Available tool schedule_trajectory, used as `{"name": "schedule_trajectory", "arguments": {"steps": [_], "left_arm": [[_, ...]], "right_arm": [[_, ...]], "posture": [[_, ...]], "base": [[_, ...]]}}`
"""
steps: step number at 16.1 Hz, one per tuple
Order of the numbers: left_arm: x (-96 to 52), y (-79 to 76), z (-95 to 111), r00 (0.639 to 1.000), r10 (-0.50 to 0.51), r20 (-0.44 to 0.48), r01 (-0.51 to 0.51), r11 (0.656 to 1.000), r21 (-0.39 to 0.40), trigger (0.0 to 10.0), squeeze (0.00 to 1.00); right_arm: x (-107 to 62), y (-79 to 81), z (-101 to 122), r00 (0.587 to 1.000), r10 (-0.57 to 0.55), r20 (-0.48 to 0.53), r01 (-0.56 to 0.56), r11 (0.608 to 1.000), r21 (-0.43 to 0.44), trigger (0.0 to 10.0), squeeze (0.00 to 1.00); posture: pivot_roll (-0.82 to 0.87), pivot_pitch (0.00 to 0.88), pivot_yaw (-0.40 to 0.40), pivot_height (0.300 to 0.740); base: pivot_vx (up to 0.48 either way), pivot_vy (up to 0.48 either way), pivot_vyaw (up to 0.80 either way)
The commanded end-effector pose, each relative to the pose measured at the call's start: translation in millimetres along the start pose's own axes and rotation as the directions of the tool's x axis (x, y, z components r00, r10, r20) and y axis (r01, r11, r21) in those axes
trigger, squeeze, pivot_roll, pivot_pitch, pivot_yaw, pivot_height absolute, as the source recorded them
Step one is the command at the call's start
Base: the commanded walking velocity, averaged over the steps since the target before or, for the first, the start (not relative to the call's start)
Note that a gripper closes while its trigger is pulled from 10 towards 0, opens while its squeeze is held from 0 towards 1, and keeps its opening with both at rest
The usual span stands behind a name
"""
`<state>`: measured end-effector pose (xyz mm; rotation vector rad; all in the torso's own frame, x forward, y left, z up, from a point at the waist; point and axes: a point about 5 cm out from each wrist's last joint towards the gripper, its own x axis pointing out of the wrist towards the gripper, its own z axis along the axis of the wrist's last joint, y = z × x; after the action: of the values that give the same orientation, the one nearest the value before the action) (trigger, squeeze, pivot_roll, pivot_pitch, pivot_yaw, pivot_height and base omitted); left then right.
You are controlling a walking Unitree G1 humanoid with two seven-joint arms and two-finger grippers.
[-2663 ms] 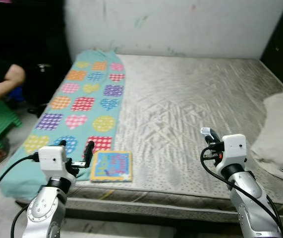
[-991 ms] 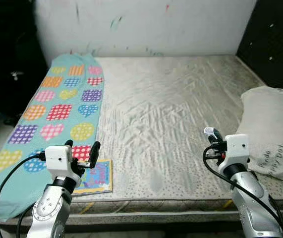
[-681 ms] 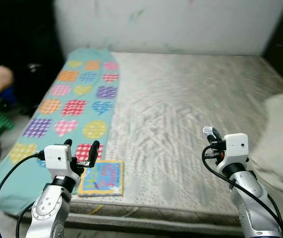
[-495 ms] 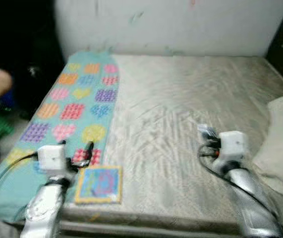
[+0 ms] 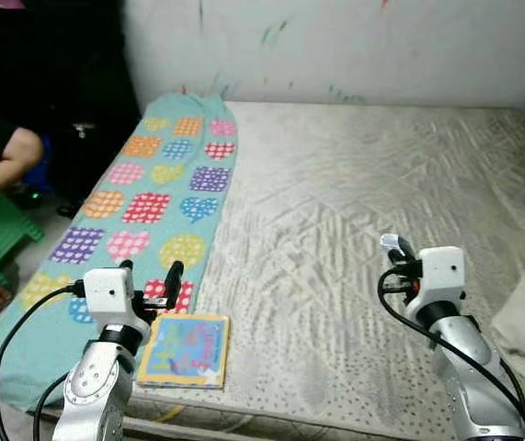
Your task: Clean up the room
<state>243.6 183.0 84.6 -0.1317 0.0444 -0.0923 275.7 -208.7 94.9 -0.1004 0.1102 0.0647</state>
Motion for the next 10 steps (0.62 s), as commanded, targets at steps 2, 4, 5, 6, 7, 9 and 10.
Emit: {"name": "schedule_trajectory", "arguments": {"steps": [2, 4, 5, 6, 7, 9, 10], "left_arm": [[-1.3, 5.5, 1.4, 1.0, 0.009, -0.001, -0.009, 1.0, 0.012, 10.0, 0.0], [-1.5, 5.4, 1.2, 1.0, 0.008, -0.002, -0.008, 1.0, 0.011, 10.0, 0.0], [-1.6, 5.4, 1.0, 1.0, 0.009, -0.003, -0.009, 1.0, 0.009, 10.0, 0.0], [-1.6, 5.3, 0.9, 1.0, 0.011, -0.003, -0.011, 1.0, 0.007, 10.0, 0.0], [-1.6, 5.2, 0.8, 1.0, 0.012, -0.004, -0.012, 1.0, 0.007, 10.0, 0.0], [-1.7, 4.9, 0.7, 1.0, 0.012, -0.004, -0.012, 1.0, 0.005, 10.0, 0.0], [-1.9, 4.4, 1.0, 1.0, 0.01, -0.003, -0.01, 1.0, 0.004, 10.0, 0.0]], "right_arm": [[2.6, 4.9, 2.6, 1.0, 0.022, 0.011, -0.022, 1.0, 0.0, 10.0, 0.0], [2.8, 4.8, 2.8, 1.0, 0.023, 0.012, -0.023, 1.0, -0.002, 10.0, 0.0], [3.0, 4.9, 3.0, 1.0, 0.024, 0.012, -0.024, 1.0, -0.003, 10.0, 0.0], [3.1, 4.9, 3.2, 1.0, 0.025, 0.013, -0.025, 1.0, -0.003, 10.0, 0.0], [3.2, 4.9, 3.3, 1.0, 0.025, 0.013, -0.025, 1.0, -0.004, 10.0, 0.0], [3.3, 5.0, 3.4, 1.0, 0.027, 0.013, -0.027, 1.0, -0.005, 10.0, 0.0], [3.5, 5.4, 3.5, 0.999, 0.031, 0.013, -0.03, 1.0, -0.006, 10.0, 0.0]], "posture": [[-0.08, 0.009, 0.04, 0.74], [-0.08, 0.008, 0.04, 0.74], [-0.08, 0.008, 0.039, 0.74], [-0.08, 0.008, 0.038, 0.74], [-0.08, 0.008, 0.038, 0.74], [-0.08, 0.008, 0.038, 0.74], [-0.08, 0.01, 0.037, 0.74]], "base": [[0.0, 0.48, 0.0], [0.0, 0.48, 0.0], [0.0, 0.48, 0.0], [0.0, 0.48, 0.0], [0.0, 0.48, 0.0], [0.0, 0.48, 0.0], [0.0, 0.48, 0.0]]}}
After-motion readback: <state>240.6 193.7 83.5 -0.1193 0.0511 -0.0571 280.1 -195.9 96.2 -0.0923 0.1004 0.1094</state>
